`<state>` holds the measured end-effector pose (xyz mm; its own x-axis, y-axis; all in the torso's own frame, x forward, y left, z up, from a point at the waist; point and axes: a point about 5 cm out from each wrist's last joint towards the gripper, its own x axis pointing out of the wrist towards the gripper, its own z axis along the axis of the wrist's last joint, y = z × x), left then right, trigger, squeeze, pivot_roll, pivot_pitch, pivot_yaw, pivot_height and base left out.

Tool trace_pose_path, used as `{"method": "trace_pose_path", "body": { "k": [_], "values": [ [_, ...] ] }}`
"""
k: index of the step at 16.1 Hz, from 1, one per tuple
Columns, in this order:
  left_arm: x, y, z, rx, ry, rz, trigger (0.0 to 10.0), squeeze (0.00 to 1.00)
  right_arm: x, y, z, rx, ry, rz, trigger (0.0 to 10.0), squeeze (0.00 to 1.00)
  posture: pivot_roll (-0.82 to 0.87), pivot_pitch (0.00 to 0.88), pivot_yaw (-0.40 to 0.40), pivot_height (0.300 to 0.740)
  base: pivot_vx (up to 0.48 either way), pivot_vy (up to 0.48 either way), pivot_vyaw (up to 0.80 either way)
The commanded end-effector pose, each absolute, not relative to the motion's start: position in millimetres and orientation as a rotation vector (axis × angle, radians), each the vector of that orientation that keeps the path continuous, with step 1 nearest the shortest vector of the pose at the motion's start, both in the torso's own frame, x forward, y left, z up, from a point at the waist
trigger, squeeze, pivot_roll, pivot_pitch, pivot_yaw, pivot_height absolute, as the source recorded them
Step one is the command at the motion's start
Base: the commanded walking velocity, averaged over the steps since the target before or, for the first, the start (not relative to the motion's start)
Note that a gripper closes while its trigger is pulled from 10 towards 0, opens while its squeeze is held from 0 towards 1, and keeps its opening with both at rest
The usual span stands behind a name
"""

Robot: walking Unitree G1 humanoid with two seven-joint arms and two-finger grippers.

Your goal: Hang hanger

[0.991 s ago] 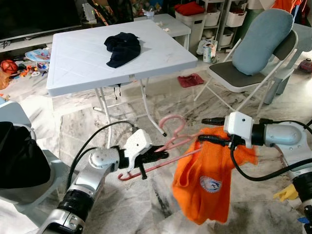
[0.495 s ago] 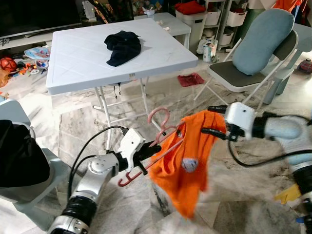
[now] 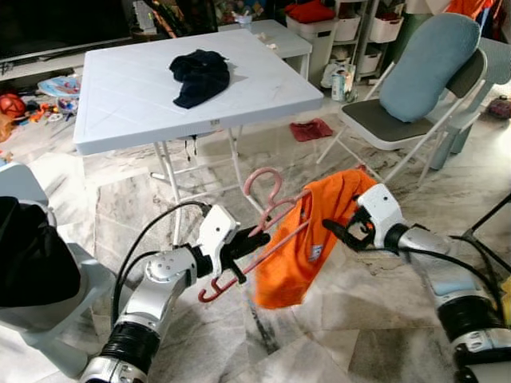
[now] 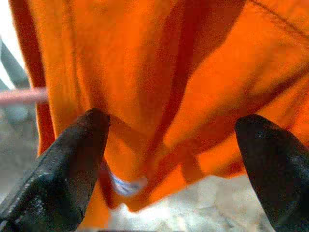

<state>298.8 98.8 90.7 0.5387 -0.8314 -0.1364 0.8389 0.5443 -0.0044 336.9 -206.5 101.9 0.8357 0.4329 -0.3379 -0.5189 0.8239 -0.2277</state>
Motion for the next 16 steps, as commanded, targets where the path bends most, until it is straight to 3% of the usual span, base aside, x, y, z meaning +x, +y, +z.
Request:
{"method": "trace_pose_path", "body": {
  "k": [1,2,3,16],
  "values": [
    [303.4,99.0,105.0,0.071,0.07,-1.0,0.0,0.0,340.9,-205.5,106.1,-0.288,0.27,0.485,0.0,0.8,-0.11,0.0,0.023,0.74,0.0,0.0,0.0],
    [303.5,98.8,105.7,0.072,0.069,-1.0,0.0,0.0,341.8,-204.1,106.6,-0.285,0.266,0.475,0.0,0.1,-0.11,0.0,0.023,0.74,0.0,0.0,0.0],
    [303.4,98.2,105.9,0.07,0.068,-1.002,0.0,0.0,342.9,-202.9,106.8,-0.277,0.265,0.468,0.0,0.0,-0.11,0.0,0.022,0.74,0.0,0.0,0.0],
    [310.4,100.5,115.7,0.087,0.038,-0.992,0.0,0.0,343.6,-195.1,105.3,-0.177,0.26,0.481,0.0,0.0,-0.11,0.0,0.017,0.74,0.0,0.0,0.0]
  ]
}}
